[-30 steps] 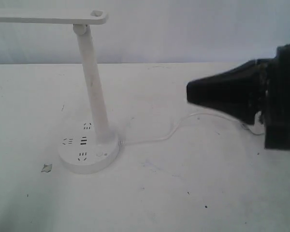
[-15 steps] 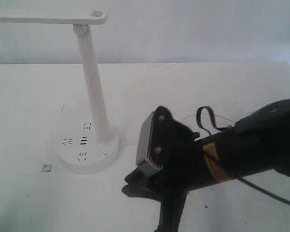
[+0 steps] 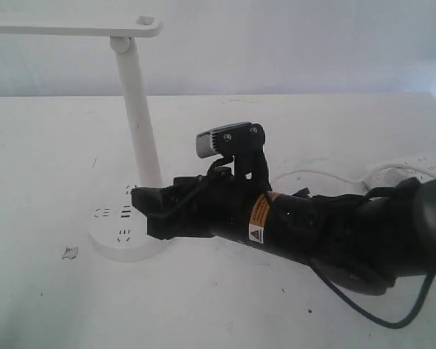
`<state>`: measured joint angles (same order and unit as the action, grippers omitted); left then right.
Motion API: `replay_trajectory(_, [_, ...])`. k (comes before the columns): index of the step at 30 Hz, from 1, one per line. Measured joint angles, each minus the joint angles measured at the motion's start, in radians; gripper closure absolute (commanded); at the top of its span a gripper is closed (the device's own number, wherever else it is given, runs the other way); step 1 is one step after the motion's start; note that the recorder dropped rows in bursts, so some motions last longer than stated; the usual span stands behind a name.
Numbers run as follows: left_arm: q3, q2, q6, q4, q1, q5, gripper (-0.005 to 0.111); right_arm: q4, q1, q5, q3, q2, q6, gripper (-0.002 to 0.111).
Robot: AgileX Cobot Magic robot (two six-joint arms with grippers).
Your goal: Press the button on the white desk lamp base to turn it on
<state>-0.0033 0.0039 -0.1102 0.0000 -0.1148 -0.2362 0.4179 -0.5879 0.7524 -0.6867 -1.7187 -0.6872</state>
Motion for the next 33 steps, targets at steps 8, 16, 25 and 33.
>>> replay_trajectory(8, [0.000,0.000,0.000,0.000,0.000,0.000,0.107,-0.102,0.000,0.052,0.000,-0.066,0.002,0.108])
replay_trajectory(16, [0.000,0.000,0.000,0.000,0.000,0.000,0.107,-0.160,0.000,0.054,-0.020,-0.133,0.002,0.108])
replay_trajectory(25, [0.000,0.000,0.000,0.000,0.000,0.000,0.107,0.018,-0.003,-0.037,-0.119,-0.202,0.019,0.108])
replay_trajectory(33, [0.000,0.000,0.000,0.000,0.000,0.000,0.107,0.074,-0.037,-0.355,-0.249,-0.250,0.019,0.108])
